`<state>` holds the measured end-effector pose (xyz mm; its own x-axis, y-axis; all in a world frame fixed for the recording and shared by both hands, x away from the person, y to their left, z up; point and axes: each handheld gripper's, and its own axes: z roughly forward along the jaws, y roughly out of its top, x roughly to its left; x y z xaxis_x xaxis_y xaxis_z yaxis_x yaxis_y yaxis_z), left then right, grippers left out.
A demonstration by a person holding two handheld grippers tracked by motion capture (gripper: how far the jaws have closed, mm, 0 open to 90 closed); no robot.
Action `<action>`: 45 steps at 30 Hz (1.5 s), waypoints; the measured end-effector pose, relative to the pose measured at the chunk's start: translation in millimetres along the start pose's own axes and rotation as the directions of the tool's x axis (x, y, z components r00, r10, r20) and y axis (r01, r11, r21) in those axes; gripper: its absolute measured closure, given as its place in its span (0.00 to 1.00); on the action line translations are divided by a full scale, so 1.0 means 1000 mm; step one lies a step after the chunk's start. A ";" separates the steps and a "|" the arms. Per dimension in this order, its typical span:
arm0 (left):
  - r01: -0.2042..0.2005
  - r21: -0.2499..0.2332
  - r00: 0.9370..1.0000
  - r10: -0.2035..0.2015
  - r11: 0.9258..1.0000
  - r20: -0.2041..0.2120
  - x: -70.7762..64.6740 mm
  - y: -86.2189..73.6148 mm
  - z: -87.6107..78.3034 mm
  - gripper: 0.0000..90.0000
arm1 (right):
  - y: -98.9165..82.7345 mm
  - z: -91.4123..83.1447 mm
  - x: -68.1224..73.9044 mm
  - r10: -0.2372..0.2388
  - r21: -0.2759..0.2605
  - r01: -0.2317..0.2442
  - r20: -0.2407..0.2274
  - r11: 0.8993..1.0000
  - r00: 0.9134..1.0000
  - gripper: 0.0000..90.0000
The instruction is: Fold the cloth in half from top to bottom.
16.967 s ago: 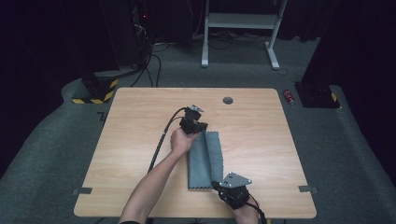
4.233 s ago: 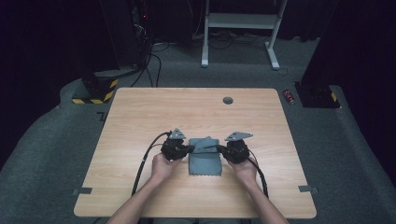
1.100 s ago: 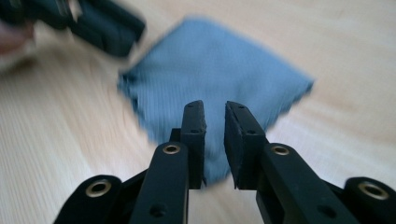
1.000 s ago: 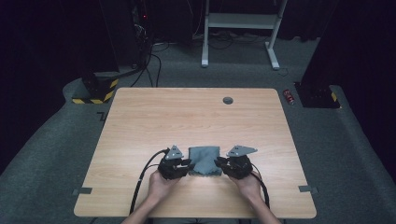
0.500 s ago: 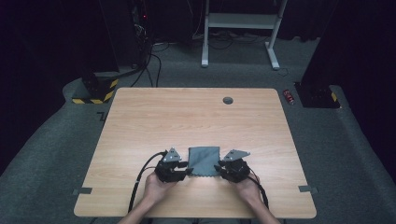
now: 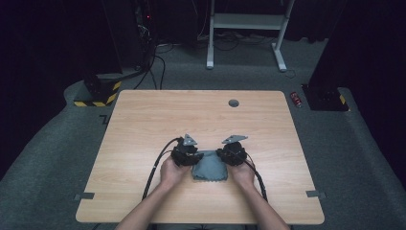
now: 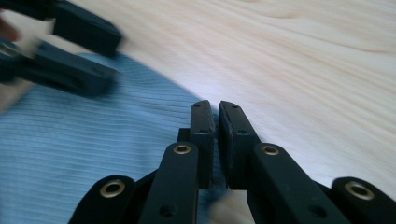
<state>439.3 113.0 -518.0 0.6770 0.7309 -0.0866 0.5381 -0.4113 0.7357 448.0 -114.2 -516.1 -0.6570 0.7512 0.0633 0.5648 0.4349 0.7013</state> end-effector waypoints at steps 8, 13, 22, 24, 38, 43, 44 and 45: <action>0.021 -0.017 0.998 -0.022 1.000 -0.054 0.001 -0.004 -0.012 0.59 | -0.001 -0.006 -0.014 0.019 0.008 -0.019 0.046 1.000 0.999 0.89; -0.029 -0.046 1.000 0.029 0.999 -0.009 -0.025 -0.020 -0.035 0.57 | -0.007 -0.017 0.003 -0.020 -0.039 0.019 -0.013 0.999 1.000 0.86; -0.043 -0.012 0.998 0.043 0.999 -0.035 -0.027 -0.043 -0.036 0.55 | -0.021 -0.018 0.002 -0.017 -0.016 0.017 0.003 1.000 1.000 0.84; -0.033 -0.026 0.999 0.032 0.999 -0.033 -0.029 -0.045 -0.040 0.53 | -0.022 -0.019 0.001 -0.012 -0.015 0.012 0.005 1.000 1.000 0.84; 0.078 -0.016 0.985 -0.079 0.997 -0.151 0.003 -0.004 0.000 0.55 | -0.023 -0.020 0.003 -0.026 -0.011 0.026 0.016 1.000 1.000 0.83; 0.101 -0.063 0.985 -0.108 0.993 -0.137 0.005 -0.009 -0.025 0.53 | -0.027 -0.032 0.001 -0.017 -0.040 0.017 0.020 0.999 1.000 0.81; 0.101 -0.063 0.985 -0.108 0.993 -0.137 0.005 -0.009 -0.025 0.52 | -0.027 -0.032 0.001 -0.017 -0.040 0.017 0.020 0.999 1.000 0.81; 0.104 -0.074 0.984 -0.113 0.992 -0.140 0.007 -0.013 -0.035 0.52 | -0.028 -0.035 0.000 -0.015 -0.044 0.016 0.021 0.999 1.000 0.80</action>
<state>419.6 142.5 -504.5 0.5345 0.8419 -0.0742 0.5667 -0.2919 0.7705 414.8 -144.1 -511.1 -0.6544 0.7552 0.0379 0.5322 0.4244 0.7326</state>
